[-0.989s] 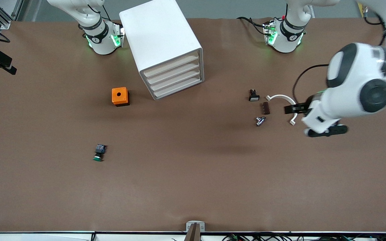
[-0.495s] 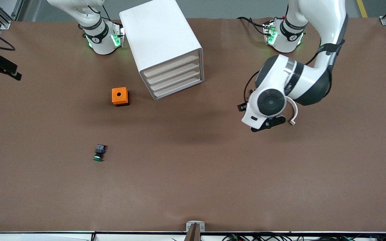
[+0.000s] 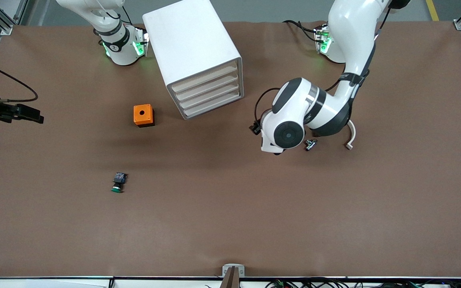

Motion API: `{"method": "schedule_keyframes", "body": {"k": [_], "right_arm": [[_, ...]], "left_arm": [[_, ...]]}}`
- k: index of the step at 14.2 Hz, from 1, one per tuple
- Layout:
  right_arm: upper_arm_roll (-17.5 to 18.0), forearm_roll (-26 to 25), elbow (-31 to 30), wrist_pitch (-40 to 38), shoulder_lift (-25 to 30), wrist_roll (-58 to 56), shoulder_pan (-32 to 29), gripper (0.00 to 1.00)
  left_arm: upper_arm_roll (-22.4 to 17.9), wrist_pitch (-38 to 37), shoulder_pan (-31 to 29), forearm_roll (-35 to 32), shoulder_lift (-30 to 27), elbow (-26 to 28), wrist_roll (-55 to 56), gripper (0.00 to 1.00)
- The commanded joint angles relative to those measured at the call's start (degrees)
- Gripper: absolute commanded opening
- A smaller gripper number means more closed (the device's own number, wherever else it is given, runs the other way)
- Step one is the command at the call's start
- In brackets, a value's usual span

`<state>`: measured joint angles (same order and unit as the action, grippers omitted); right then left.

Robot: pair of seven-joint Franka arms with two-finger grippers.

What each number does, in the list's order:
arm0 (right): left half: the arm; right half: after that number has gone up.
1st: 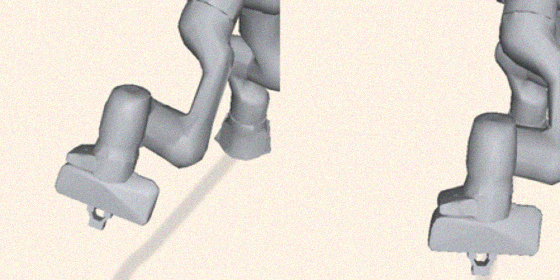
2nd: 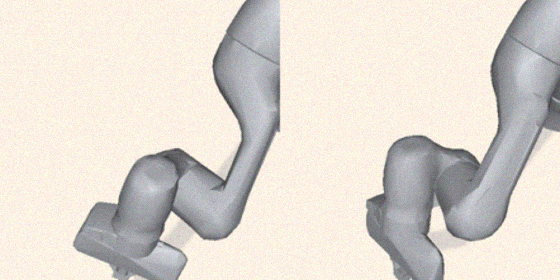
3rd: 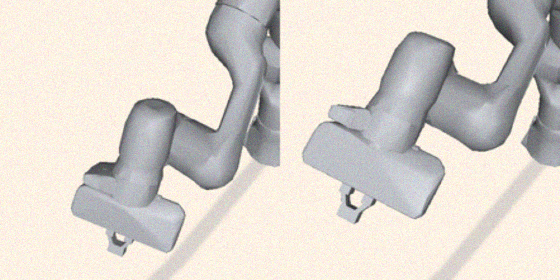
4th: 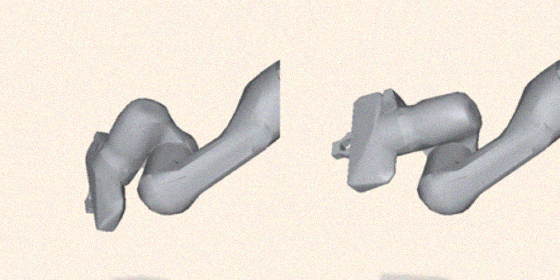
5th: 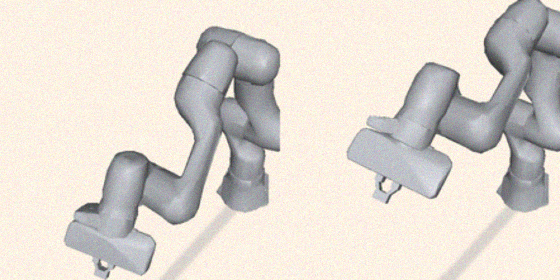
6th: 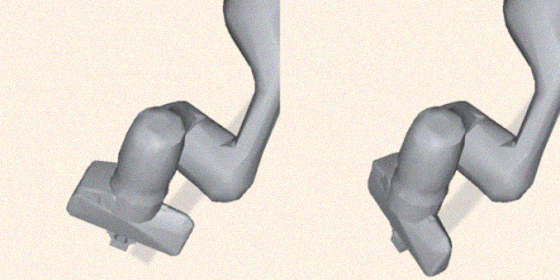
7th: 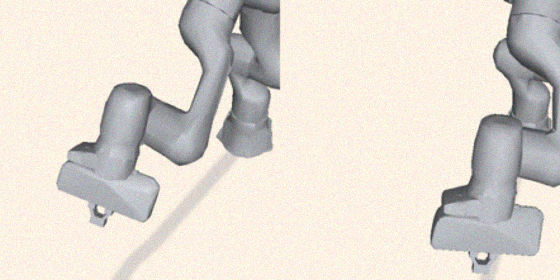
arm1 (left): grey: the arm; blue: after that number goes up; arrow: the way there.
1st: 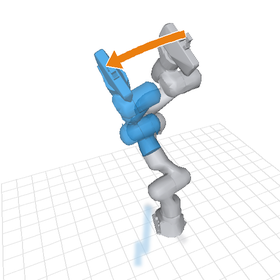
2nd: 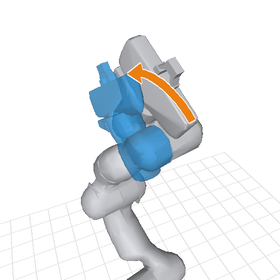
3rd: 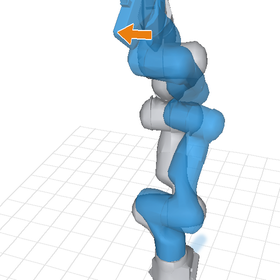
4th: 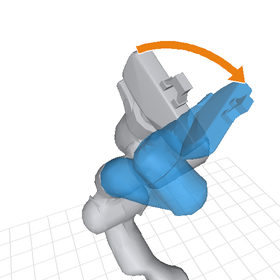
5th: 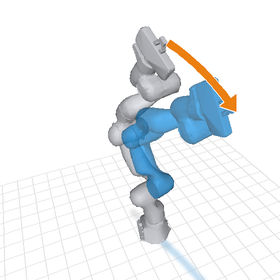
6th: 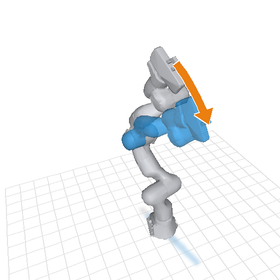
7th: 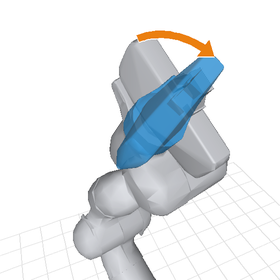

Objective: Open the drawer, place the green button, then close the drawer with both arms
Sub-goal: 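Grasp the button with the right gripper while the left gripper grips the drawer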

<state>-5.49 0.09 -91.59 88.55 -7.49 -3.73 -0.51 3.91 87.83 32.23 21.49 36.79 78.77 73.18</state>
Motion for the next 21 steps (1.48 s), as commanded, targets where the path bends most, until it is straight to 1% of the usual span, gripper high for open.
{"method": "schedule_keyframes", "body": {"k": [1, 3, 5, 7, 10, 13, 16, 18, 20, 21], "right_arm": [[0.2, -0.6, 1.6, 1.9, -2.6, 4.3, 1.3, 1.0], [0.3, -0.3, -1.8, 7.4, -3.1, 14.3, 4.8, 1.0], [0.3, -0.1, -4.6, 12.5, -3.7, 21.5, 7.9, 1.0], [0.3, 1.0, -6.4, 17.0, -5.4, 22.9, 8.9, 1.0], [0.3, 3.1, -7.2, 23.2, -9.7, 23.9, 9.7, 1.0], [0.3, 3.1, -12.6, 34.5, -11.4, 24.1, 10.8, 1.0], [0.3, 3.1, -13.6, 42.1, -15.9, 24.1, 11.1, 1.0], [0.3, 3.1, -13.7, 46.0, -18.8, 24.1, 11.3, 1.0], [0.3, 3.1, -13.7, 49.1, -21.3, 24.1, 10.6, 1.0], [0.3, 3.1, -13.7, 50.4, -22.6, 24.1, 10.2, 1.0]], "left_arm": [[-0.2, -2.1, 2.1, 6.7, 4.2, -4.7, 9.1, 1.0], [-0.2, -2.2, 2.1, 11.4, 8.1, -7.7, 20.4, 1.0], [0.0, -2.1, 2.1, 15.8, 11.3, -8.5, 31.9, 1.0], [0.1, -2.1, 2.6, 19.2, 12.7, -8.8, 38.4, 1.0], [-0.1, -2.1, 2.3, 27.5, 15.9, -8.7, 45.0, 1.0], [-0.2, -2.2, 2.2, 31.2, 19.4, -8.5, 48.4, 1.0], [-0.2, -2.5, 1.9, 34.7, 21.2, -8.1, 49.8, 1.0], [-0.3, -4.7, 1.8, 37.6, 22.5, -7.8, 51.4, 0.99], [-0.1, -6.3, 2.3, 38.2, 23.0, -7.4, 51.5, 0.92], [-0.1, -7.1, 2.5, 38.2, 23.2, -7.2, 51.4, 0.86]]}}
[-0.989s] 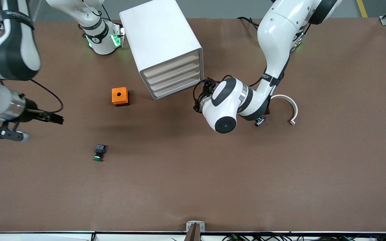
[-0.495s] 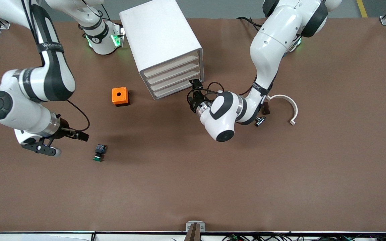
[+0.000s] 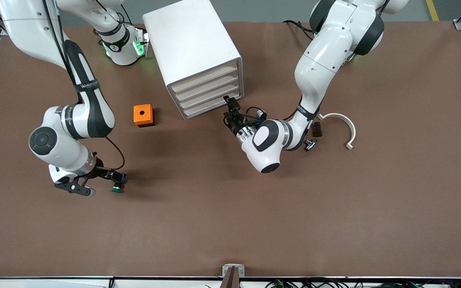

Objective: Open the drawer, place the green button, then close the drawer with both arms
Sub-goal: 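Grasp the button with the right gripper while the left gripper grips the drawer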

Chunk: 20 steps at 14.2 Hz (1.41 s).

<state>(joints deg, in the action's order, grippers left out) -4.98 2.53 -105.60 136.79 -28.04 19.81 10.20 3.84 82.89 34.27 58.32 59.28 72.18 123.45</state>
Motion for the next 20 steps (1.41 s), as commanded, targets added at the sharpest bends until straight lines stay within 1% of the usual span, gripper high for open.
{"method": "schedule_keyframes", "body": {"k": [1, 3, 4, 6, 8, 13, 16, 20], "right_arm": [[-0.2, 0.6, 0.3, 2.9, -2.8, 0.6, -0.6, 1.0], [-0.2, 0.5, 0.3, 4.2, -4.3, 0.6, -1.1, 1.0], [-0.2, 0.6, 0.3, 4.3, -4.6, 0.6, -1.3, 1.0], [-0.2, 0.6, 0.2, 4.3, -5.5, 0.6, -1.2, 1.0], [-0.2, 0.6, -0.6, 4.4, -5.8, 0.6, -1.3, 1.0], [-0.2, 0.7, -0.5, 4.4, -7.7, 0.7, -1.2, 1.0], [-0.2, 3.4, -0.5, 4.4, -7.8, 0.7, -0.7, 1.0], [-0.2, 3.5, -0.5, 4.3, -7.9, 0.7, -0.6, 1.0]], "left_arm": [[-0.1, -2.4, 0.5, 1.3, 1.0, -0.6, 1.2, 0.8], [-0.1, -2.6, 0.5, 1.4, 1.3, -0.3, 1.2, 0.67], [0.0, -2.6, 0.5, 1.4, 1.4, -0.1, 1.1, 0.62], [0.5, -2.7, 0.6, 1.4, 1.6, 0.2, 1.0, 0.58], [0.9, -3.7, 0.7, 1.4, 1.6, 0.7, 1.0, 0.55], [1.3, -4.2, 2.5, 1.4, 1.7, 2.3, 0.8, 0.55], [1.3, -4.2, 3.3, 1.4, 2.2, 2.3, 0.8, 0.54], [1.3, -4.7, 4.7, 1.3, 2.4, 3.2, 0.7, 0.42]]}}
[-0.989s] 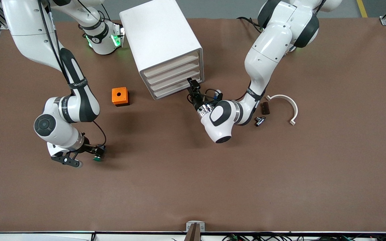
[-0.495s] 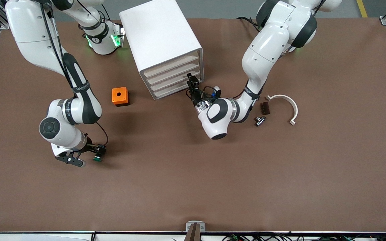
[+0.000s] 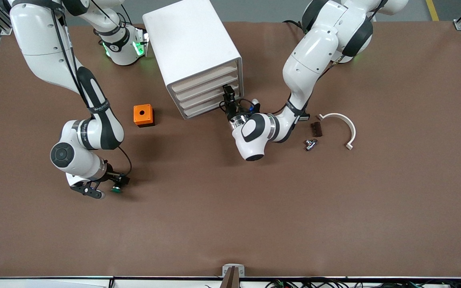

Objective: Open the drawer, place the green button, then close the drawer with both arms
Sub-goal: 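Open the drawer with the left gripper while the right gripper lifts the button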

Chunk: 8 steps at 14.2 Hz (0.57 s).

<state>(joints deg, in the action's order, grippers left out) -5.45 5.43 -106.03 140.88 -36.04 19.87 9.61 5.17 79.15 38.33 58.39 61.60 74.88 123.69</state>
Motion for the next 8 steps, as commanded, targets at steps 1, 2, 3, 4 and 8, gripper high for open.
{"method": "schedule_keyframes", "body": {"k": [1, 2, 3, 4, 8], "right_arm": [[0.3, 0.6, 0.0, 0.2, 0.1, 0.6, 0.1, 1.0], [0.3, 0.6, 0.0, 0.2, 0.1, 0.5, 0.1, 1.0], [0.3, 0.6, 0.0, 0.2, 0.1, 0.5, 0.1, 1.0], [0.3, 0.6, 0.0, 0.2, 0.1, 0.6, 0.1, 1.0], [0.3, 0.6, -0.1, 0.2, -0.3, 0.5, 0.7, 0.67]], "left_arm": [[-0.1, -1.5, 1.1, 1.2, 0.1, 0.5, 0.4, 0.37], [0.0, -1.9, 1.3, 1.2, 0.1, 0.5, 0.4, 0.33], [0.0, -1.9, 1.4, 1.3, 0.1, 0.5, 0.4, 0.27], [0.0, -1.9, 1.3, 1.4, 0.1, 0.5, 0.4, 0.22], [0.0, -1.9, 1.0, 1.5, 0.1, 0.4, 0.4, 0.03]]}}
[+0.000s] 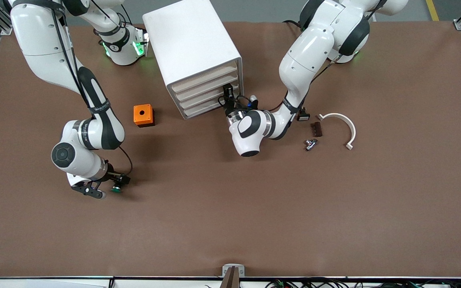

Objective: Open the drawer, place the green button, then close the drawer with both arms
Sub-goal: 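Open the drawer with the left gripper while the right gripper lifts the button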

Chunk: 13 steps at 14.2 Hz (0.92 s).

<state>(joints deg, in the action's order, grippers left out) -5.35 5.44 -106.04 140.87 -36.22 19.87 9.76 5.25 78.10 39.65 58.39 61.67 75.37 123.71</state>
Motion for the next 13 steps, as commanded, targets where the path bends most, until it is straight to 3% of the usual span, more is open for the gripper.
{"method": "schedule_keyframes", "body": {"k": [1, 3, 5, 10, 13], "right_arm": [[0.2, 0.6, 0.0, 0.2, -0.1, 0.6, 0.8, 0.54], [0.2, 0.6, -0.1, 0.0, -0.1, 0.6, 1.0, 0.26], [0.2, 0.6, 0.0, -0.3, 0.0, 0.7, 1.0, 0.07], [0.2, 0.6, 0.2, -1.4, 1.2, 2.4, 1.8, 0.03], [0.2, 0.7, 0.0, -5.9, 5.2, 2.8, 1.8, 0.03]], "left_arm": [[-0.1, -0.8, -1.0, 1.6, 0.0, -0.2, 0.5, 0.01], [-0.1, -0.8, -1.4, 2.0, 0.0, -0.1, 0.5, 0.01], [-0.2, -0.8, -2.0, 2.0, 0.0, -0.2, 0.6, 0.01], [-0.2, -0.4, -4.3, 2.1, 0.1, -0.3, 0.7, 0.02], [-0.4, 0.2, -6.2, 2.1, 0.1, -0.5, 0.7, 0.02]]}}
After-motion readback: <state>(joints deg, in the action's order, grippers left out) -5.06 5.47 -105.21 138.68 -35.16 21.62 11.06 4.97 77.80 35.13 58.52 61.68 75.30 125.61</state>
